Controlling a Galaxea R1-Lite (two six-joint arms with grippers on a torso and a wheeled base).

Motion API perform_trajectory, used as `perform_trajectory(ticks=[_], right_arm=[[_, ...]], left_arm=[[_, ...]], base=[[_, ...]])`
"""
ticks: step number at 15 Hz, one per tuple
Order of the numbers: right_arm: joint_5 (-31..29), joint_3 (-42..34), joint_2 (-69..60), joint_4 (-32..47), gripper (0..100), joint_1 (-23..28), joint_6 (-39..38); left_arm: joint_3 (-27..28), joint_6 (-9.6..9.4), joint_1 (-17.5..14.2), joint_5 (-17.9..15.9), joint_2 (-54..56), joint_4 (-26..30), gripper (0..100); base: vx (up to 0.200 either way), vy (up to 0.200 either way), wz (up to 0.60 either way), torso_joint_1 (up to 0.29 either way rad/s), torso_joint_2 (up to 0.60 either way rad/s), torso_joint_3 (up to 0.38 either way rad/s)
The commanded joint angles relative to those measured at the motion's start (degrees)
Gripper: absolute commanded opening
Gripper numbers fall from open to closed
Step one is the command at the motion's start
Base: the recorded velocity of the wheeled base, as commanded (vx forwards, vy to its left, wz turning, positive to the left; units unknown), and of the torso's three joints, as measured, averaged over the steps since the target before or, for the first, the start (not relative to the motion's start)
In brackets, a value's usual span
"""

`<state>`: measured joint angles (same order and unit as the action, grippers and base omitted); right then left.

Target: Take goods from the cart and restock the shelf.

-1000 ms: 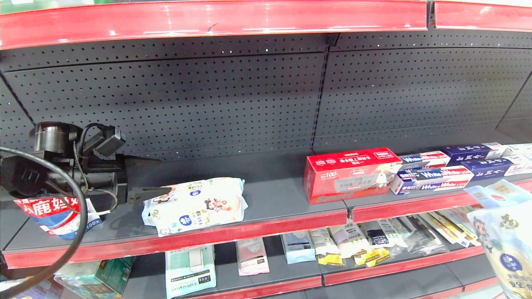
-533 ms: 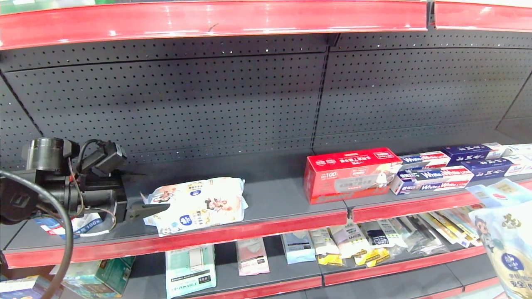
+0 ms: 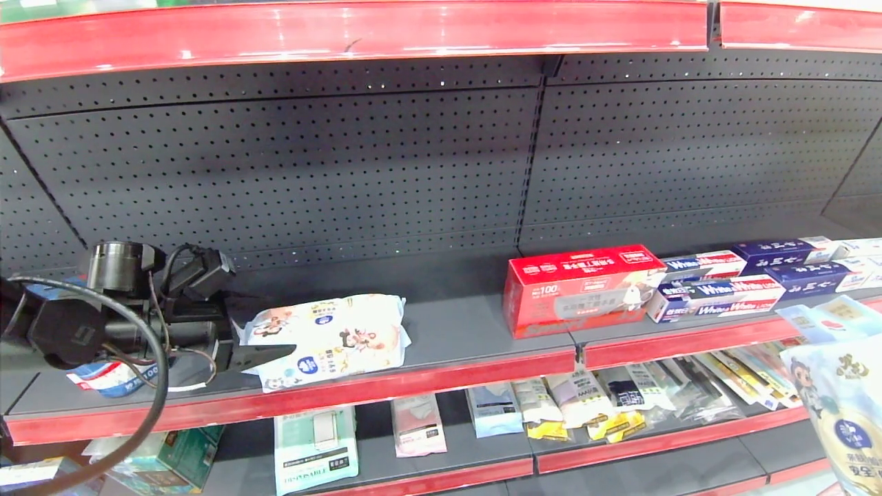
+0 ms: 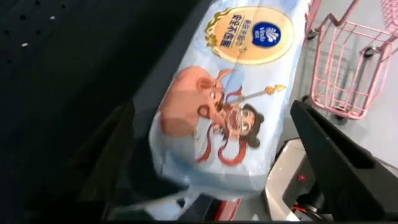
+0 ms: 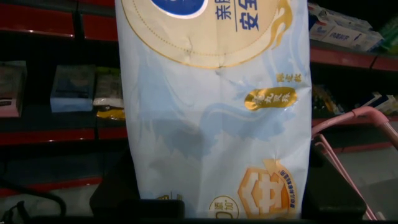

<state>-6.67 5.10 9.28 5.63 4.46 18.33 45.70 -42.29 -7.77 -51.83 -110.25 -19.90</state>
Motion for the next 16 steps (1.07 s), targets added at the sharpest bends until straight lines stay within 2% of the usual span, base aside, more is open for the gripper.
perform_trajectory(ticks=[1, 4, 12, 16], right_arm=[[-0.1, 0.0, 0.0, 0.0, 0, 0.0, 0.1], [-0.1, 0.0, -0.1, 0.0, 0, 0.0, 0.1], [-0.1, 0.0, 0.0, 0.0, 0, 0.1, 0.1], [-0.1, 0.0, 0.0, 0.0, 0, 0.1, 0.0]], left_arm=[[0.9, 0.01, 1.0, -0.5, -1.7, 0.0, 100], [3.3, 0.19, 2.2, -1.1, -2.5, 1.5, 100], [4.1, -0.34, 4.2, -0.9, -4.5, 1.8, 100], [4.7, -1.83, 4.2, -1.0, -5.9, 1.9, 100]], base=[[0.0, 0.0, 0.0, 0.0, 0.0, 0.0], [0.0, 0.0, 0.0, 0.0, 0.0, 0.0], [0.0, 0.0, 0.0, 0.0, 0.0, 0.0], [0.0, 0.0, 0.0, 0.0, 0.0, 0.0]])
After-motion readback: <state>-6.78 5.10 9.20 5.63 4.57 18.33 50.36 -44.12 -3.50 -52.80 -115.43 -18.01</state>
